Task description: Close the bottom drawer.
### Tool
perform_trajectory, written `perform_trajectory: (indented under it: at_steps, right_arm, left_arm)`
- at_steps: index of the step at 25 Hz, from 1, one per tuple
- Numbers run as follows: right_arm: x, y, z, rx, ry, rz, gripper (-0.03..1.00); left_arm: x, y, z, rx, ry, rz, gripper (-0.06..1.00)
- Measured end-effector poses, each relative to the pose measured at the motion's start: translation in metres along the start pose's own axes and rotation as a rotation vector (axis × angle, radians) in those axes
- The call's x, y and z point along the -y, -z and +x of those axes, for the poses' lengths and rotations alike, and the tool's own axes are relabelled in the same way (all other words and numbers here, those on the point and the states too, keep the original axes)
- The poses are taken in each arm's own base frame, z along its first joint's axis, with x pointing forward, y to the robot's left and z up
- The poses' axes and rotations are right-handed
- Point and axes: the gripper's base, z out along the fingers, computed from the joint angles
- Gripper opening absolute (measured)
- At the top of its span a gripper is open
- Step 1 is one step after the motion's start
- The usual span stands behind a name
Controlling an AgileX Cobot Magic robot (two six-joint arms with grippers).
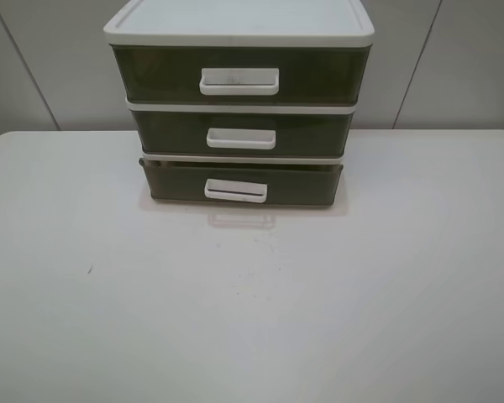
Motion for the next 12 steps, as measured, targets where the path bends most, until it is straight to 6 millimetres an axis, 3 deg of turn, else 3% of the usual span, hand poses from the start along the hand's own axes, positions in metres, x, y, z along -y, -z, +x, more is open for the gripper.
perform_trajectory:
  at_steps: [12]
  right_arm:
    - [0.0004,0.0025,0.0014,0.018,-0.006,0.005,0.78]
  left_arm:
    - [0.0000,0.0000,0.0000,0.000,0.000,0.000,0.72]
